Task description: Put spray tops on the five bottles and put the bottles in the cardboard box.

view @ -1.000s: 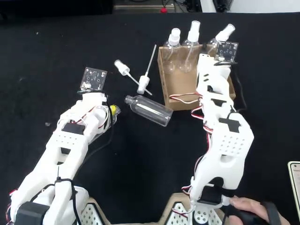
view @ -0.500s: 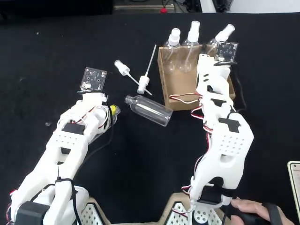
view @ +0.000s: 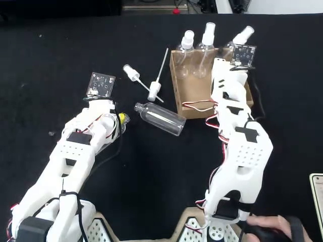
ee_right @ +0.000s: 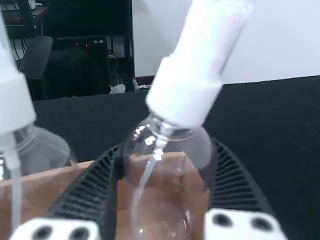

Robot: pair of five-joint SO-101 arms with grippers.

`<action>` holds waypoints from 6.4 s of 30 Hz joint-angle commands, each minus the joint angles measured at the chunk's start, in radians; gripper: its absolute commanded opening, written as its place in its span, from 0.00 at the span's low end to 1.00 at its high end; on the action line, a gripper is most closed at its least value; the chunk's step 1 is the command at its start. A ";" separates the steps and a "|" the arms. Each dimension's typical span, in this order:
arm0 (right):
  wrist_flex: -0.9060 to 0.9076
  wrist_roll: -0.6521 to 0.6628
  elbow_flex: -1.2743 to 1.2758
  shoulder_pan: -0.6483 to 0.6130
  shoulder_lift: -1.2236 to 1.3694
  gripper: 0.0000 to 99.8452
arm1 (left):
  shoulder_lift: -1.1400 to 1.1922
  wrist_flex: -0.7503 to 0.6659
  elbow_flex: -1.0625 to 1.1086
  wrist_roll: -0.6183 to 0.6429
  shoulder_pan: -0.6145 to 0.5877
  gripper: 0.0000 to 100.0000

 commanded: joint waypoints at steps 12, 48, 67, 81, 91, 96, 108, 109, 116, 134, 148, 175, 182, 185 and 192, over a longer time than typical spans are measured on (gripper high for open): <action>0.075 -0.008 -0.021 -0.002 -0.042 0.26 | -0.015 -0.023 -0.005 0.000 -0.010 0.18; 0.554 -0.009 0.203 0.035 -0.545 0.26 | -0.015 -0.023 -0.004 -0.002 -0.010 0.18; 0.948 -0.008 0.156 0.029 -0.680 0.05 | -0.015 -0.023 -0.004 -0.002 -0.012 0.18; 1.117 0.000 0.073 0.075 -0.677 0.04 | -0.015 -0.023 -0.004 -0.002 -0.012 0.18; 1.065 0.072 0.045 0.095 -0.575 0.04 | -0.015 -0.021 -0.004 -0.002 -0.012 0.18; 1.023 0.071 -0.016 0.098 -0.443 0.04 | -0.015 -0.020 -0.004 -0.002 -0.012 0.18; 1.016 0.069 -0.159 0.095 -0.268 0.04 | -0.015 -0.021 -0.004 -0.002 -0.012 0.18; 1.016 0.068 -0.170 0.095 -0.254 0.04 | -0.015 -0.021 -0.004 -0.002 -0.012 0.18; 1.016 0.064 -0.237 0.083 -0.171 0.04 | -0.015 -0.021 -0.004 -0.002 -0.012 0.18; 0.931 0.064 -0.246 0.028 -0.143 0.04 | -0.015 -0.023 -0.004 -0.002 -0.012 0.18; 0.924 0.064 -0.248 0.012 -0.143 0.04 | -0.015 -0.023 -0.004 -0.002 -0.012 0.18; 0.936 0.063 -0.248 0.040 -0.191 0.04 | -0.015 -0.023 -0.004 -0.002 -0.012 0.18; 0.867 0.063 -0.249 0.044 -0.145 0.04 | -0.015 -0.023 -0.004 -0.002 -0.012 0.18; 0.867 0.063 -0.249 0.043 -0.145 0.04 | -0.015 -0.023 -0.004 -0.002 -0.012 0.18; 0.899 0.063 -0.248 0.046 -0.151 0.04 | -0.015 -0.023 -0.004 -0.002 -0.012 0.18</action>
